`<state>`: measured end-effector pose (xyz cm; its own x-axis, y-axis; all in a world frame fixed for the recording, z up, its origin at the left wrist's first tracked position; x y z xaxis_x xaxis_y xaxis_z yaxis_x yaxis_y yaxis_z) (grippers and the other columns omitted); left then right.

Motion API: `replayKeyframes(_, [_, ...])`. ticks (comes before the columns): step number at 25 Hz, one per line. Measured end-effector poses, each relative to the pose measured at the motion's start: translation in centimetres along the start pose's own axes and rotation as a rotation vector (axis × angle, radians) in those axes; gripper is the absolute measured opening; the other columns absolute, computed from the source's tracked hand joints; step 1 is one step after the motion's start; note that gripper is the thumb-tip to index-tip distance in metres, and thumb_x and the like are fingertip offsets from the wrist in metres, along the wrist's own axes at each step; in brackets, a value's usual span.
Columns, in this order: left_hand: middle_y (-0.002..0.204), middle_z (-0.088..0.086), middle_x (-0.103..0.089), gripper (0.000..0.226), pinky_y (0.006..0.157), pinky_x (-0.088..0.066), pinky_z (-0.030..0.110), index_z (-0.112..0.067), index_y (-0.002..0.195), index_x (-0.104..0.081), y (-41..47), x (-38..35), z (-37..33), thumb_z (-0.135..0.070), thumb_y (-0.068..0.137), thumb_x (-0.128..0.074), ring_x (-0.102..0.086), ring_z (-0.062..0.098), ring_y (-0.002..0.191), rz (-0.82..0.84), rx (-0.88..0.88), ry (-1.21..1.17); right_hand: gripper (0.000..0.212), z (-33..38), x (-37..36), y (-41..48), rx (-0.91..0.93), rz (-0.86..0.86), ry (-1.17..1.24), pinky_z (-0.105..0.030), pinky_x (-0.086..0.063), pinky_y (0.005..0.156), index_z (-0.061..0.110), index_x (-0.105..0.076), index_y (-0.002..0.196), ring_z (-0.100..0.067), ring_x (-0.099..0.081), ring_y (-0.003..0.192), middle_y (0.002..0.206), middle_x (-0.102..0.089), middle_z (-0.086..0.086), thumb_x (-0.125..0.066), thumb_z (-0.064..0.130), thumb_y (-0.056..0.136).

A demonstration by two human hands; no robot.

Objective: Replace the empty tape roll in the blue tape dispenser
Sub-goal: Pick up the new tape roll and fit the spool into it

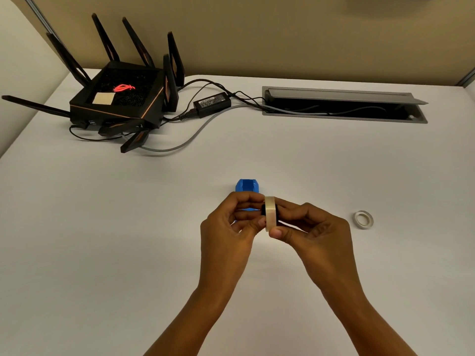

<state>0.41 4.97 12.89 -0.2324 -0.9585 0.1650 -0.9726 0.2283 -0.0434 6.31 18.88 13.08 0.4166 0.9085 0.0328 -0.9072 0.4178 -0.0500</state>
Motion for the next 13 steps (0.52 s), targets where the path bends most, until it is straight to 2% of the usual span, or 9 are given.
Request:
replayKeyframes(5, [0.095,-0.012,-0.07,0.031,0.077,-0.053,0.012,-0.026,0.099,-0.064,0.1,0.0,0.3,-0.012,0.074,-0.073,-0.067,0.007,0.088,0.003,0.006,-0.005,0.028,-0.2,-0.1,0.1,0.003,0.006,-0.025,-0.011,-0.054,0.074,0.019,-0.073,0.082,-0.005,-0.071,0.088,0.094,-0.075,0.013,-0.081,0.002,0.061])
replayKeyframes(8, [0.095,-0.015,-0.071,0.029,0.08,-0.054,0.016,-0.029,0.098,-0.065,0.5,-0.2,0.4,-0.011,0.077,-0.07,-0.068,0.004,0.088,0.036,0.011,-0.001,0.046,-0.2,-0.3,0.3,-0.057,0.067,0.026,-0.016,-0.056,0.072,0.024,-0.063,0.103,-0.011,-0.07,0.094,0.102,-0.073,0.008,-0.08,0.013,0.062])
replayKeyframes(10, [0.093,-0.017,-0.072,0.028,0.081,-0.054,0.017,-0.03,0.098,-0.066,1.2,0.1,0.7,-0.009,0.08,-0.066,-0.068,0.003,0.089,0.06,0.013,-0.031,0.06,-0.2,-0.3,0.7,-0.07,0.108,0.041,-0.017,-0.056,0.072,0.031,-0.055,0.117,-0.013,-0.07,0.096,0.108,-0.069,0.005,-0.079,0.01,0.067])
replayKeyframes(13, [0.095,-0.017,-0.073,0.025,0.076,-0.053,0.012,-0.03,0.099,-0.066,2.8,1.4,2.2,-0.012,0.082,-0.065,-0.068,0.003,0.09,0.008,0.008,-0.03,0.05,-0.4,-0.2,1.9,-0.048,0.127,0.005,-0.016,-0.055,0.072,0.031,-0.059,0.115,-0.015,-0.068,0.098,0.113,-0.067,0.005,-0.075,0.005,0.075])
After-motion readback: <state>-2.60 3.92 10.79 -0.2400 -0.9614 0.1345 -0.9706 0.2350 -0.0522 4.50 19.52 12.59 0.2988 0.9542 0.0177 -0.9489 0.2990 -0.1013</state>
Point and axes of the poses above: each hand's wrist, its own y-axis towards the middle knuckle, its own x-axis out of the back of the hand, z = x × y, the point moved 5 cm from there along y, towards the middle knuckle
